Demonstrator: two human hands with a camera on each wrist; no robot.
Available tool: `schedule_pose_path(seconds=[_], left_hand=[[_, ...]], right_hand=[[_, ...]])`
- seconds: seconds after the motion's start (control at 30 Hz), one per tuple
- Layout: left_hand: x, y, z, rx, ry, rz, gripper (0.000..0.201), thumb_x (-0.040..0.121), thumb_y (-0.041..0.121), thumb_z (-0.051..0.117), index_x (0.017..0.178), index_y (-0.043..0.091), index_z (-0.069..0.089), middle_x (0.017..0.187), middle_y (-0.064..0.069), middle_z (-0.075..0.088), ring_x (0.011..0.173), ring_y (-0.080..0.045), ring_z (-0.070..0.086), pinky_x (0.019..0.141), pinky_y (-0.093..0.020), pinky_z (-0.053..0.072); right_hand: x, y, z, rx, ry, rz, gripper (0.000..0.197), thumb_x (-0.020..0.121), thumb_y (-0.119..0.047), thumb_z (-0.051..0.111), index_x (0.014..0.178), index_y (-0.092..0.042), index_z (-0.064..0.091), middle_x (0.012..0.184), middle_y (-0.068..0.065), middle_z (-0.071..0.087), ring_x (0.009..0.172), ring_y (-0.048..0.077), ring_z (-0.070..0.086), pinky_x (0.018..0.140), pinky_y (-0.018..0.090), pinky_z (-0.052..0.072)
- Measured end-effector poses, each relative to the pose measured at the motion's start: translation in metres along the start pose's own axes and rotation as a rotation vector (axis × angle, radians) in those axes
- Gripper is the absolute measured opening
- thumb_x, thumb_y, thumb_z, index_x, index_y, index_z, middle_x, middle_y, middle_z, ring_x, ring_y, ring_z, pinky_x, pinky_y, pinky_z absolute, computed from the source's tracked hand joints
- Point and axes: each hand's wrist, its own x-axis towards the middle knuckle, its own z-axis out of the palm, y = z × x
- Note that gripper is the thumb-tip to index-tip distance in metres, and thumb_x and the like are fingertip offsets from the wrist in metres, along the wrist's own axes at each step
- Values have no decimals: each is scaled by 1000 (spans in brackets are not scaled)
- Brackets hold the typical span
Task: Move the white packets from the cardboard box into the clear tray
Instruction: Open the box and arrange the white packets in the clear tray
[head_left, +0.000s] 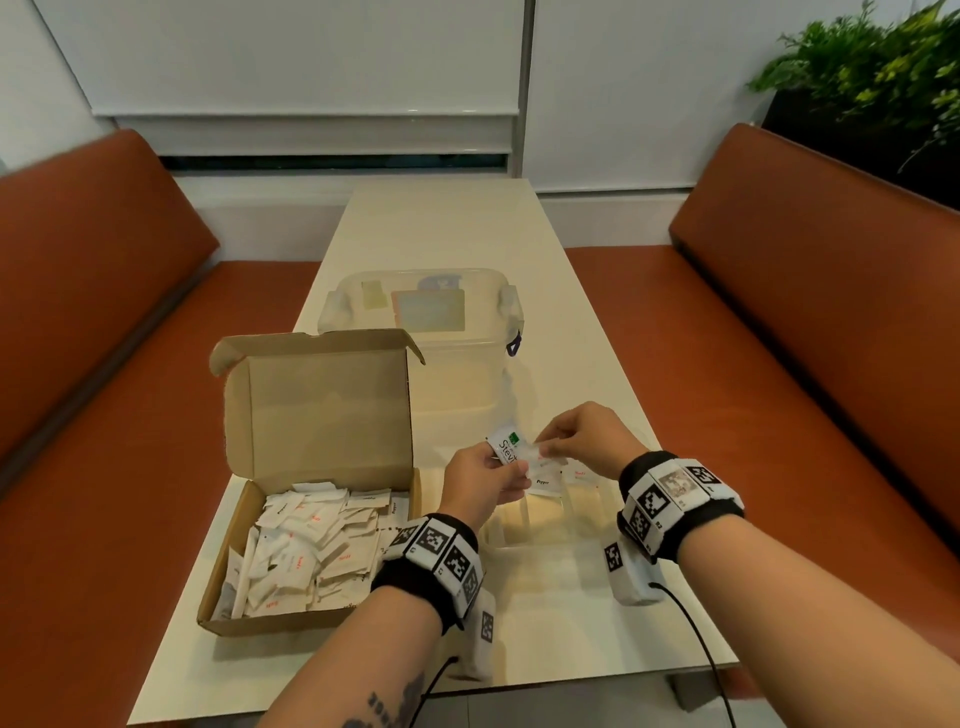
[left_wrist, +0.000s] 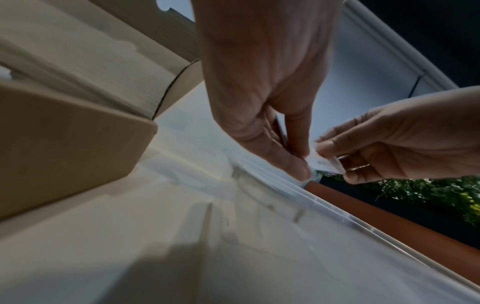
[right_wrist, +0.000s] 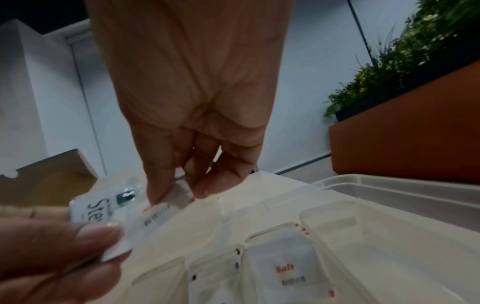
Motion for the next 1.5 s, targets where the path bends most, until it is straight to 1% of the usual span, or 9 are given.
schedule_pose_path(seconds=[0.13, 0.4, 0.6, 0.73, 0.97, 1.1, 1.23, 1.4, 1.5], left_hand=[[-1, -5, -7, -39, 41, -15, 18, 88, 0, 62, 106, -3, 62, 90, -16, 67, 72, -20, 66, 71, -30, 57], [-1, -7, -12, -18, 40, -30, 21, 89, 0, 61, 109, -4, 62, 95, -17, 68, 74, -19, 67, 72, -27, 58], [-1, -8, -14, 10, 26, -26, 22, 88, -1, 62, 110, -5, 62, 93, -17, 68, 71, -17, 67, 64, -21, 58], [-1, -8, -15, 27, 17, -18, 21, 88, 0, 62, 109, -4, 62, 93, -17, 68, 72, -17, 67, 67, -22, 58], [0, -7, -14, 42, 8, -22, 17, 88, -1, 62, 105, -3, 63, 92, -17, 68, 72, -17, 67, 70, -25, 57], [-1, -5, -14, 58, -13, -23, 13, 87, 0, 63, 100, 1, 63, 89, -14, 68, 70, -17, 67, 67, -23, 57], [-1, -1, -11, 105, -65, -15, 11, 88, 3, 63, 98, 7, 63, 85, -11, 69, 67, -16, 66, 66, -25, 57], [-2, 4, -5, 169, -105, 6, 9, 87, 7, 64, 95, 11, 66, 82, -6, 70, 61, -15, 66, 60, -25, 56], [-1, 4, -2, 276, 5, 51, 19, 84, 18, 71, 100, 10, 67, 89, -4, 70, 63, -13, 64, 58, -26, 54]], right_hand=[[4, 12, -9, -154, 103, 121, 1, 80, -9, 71, 79, -10, 71, 77, 1, 67, 70, 10, 57, 60, 16, 40], [8, 26, -3, -411, 33, 257, 12, 82, 1, 60, 85, -5, 70, 94, 12, 70, 90, 25, 66, 80, 31, 56], [15, 18, 1, -507, 2, 260, 11, 83, 0, 61, 81, -9, 68, 99, 13, 70, 94, 27, 65, 82, 32, 54], [17, 19, 3, -555, -40, 273, 17, 85, 2, 58, 97, -2, 70, 105, 14, 68, 98, 28, 65, 85, 31, 53], [17, 17, 4, -598, -65, 252, 23, 87, 4, 52, 102, -2, 68, 108, 14, 67, 99, 29, 64, 83, 30, 51], [18, 15, 5, -511, -7, 176, 8, 85, -8, 61, 92, -8, 65, 100, 8, 66, 92, 23, 62, 75, 29, 50], [12, 3, 12, -58, 20, 29, 11, 86, -25, 65, 86, -14, 69, 79, -4, 64, 70, 9, 57, 59, 17, 43], [3, -8, 10, 206, -146, 2, 5, 86, -13, 66, 87, -10, 70, 81, 5, 68, 68, 12, 61, 61, 19, 53], [1, -2, 2, 227, -78, 42, 11, 86, -9, 66, 76, -11, 65, 72, 4, 65, 60, 10, 59, 55, 17, 52]])
